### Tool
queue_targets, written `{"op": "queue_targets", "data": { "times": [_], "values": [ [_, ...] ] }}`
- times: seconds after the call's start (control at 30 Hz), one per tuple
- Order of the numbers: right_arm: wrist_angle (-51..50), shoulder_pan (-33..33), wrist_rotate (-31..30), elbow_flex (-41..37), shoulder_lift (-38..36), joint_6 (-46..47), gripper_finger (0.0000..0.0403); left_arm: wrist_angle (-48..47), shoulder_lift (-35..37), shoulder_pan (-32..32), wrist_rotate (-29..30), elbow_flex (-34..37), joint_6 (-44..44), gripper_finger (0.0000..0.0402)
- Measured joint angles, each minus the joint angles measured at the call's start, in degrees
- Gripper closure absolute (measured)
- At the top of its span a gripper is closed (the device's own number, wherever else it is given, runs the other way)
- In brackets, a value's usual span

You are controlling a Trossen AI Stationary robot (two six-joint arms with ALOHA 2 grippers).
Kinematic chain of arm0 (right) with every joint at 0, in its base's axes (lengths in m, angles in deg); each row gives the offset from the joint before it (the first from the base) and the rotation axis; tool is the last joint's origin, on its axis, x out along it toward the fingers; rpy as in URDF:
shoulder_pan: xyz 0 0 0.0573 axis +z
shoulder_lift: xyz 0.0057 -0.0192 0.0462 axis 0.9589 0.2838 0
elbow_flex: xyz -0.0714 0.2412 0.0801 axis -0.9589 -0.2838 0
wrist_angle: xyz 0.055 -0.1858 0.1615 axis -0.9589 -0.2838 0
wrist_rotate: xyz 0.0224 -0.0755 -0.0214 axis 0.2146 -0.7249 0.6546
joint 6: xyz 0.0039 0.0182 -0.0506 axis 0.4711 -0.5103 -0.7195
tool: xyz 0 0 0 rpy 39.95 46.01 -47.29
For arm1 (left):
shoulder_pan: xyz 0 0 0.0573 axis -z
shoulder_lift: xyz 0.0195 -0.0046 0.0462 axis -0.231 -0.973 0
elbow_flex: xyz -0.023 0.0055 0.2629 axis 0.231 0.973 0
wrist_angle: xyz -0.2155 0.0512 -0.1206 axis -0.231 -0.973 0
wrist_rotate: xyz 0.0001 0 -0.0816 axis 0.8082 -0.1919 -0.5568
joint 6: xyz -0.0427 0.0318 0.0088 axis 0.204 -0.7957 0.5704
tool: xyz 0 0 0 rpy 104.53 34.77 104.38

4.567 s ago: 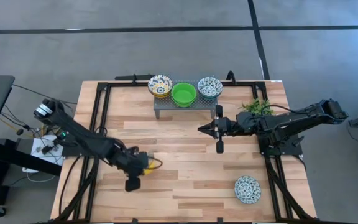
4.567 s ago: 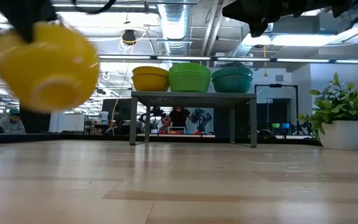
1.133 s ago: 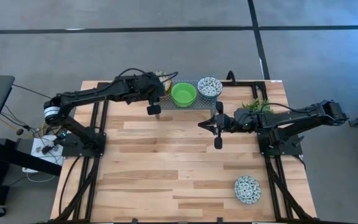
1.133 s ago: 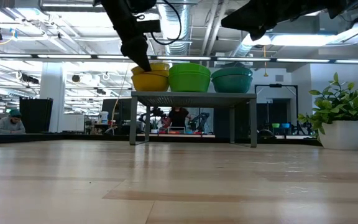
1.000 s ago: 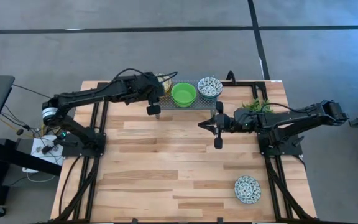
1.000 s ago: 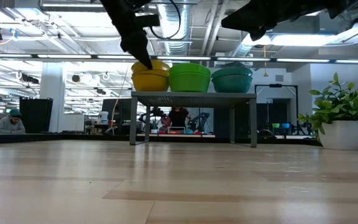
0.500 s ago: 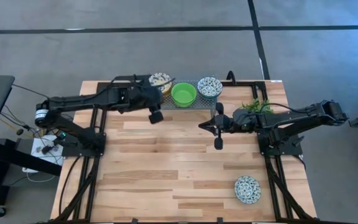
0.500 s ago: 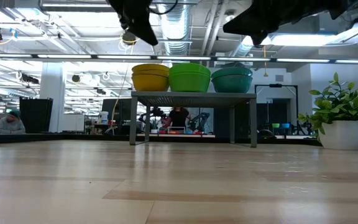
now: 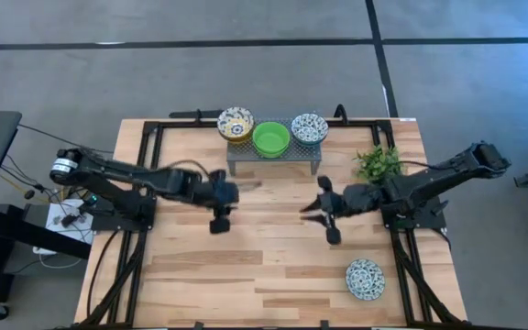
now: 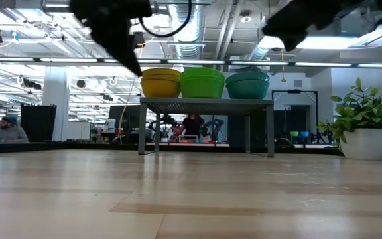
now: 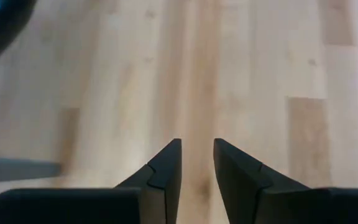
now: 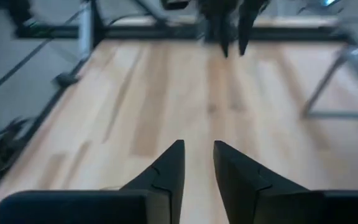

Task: Pick & Place Mini bowls
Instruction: Stack the green patterned bowl on top of the green patterned bowls on the shelf

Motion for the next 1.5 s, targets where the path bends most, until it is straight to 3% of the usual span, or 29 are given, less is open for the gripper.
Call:
{"op": "queue_targets", "data": {
  "times": [0.27,0.43,0.63,0.73,1.07,1.5],
  "values": [
    [-12.72,9.49,1.68,0.0,-0.06,19.72,0.0309,18.94,-0.02,7.45,0.01,10.23,-0.3,0.0308],
    [-30.41,12.26,13.15,0.0,-0.08,45.17,0.0309,19.76,-0.02,7.54,0.11,10.71,-0.39,0.0308],
    [-41.87,16.65,15.32,0.0,-0.1,61.35,0.0309,20.19,-0.02,5.84,0.16,10.71,-3.32,0.0308],
    [-42.93,19.37,16.67,0.0,-0.1,67.61,0.0309,20.5,-0.02,5.01,0.14,10.71,-3.34,0.0308],
    [-42.61,28.03,16.44,0.0,0.92,76.39,0.031,21.12,-0.02,4.31,0.12,10.71,-3.34,0.0308],
    [-42.16,29.21,17.07,-0.04,14.14,72.23,0.031,21.39,-0.04,4.31,0.08,10.71,-3.34,0.0308]
  ]
}}
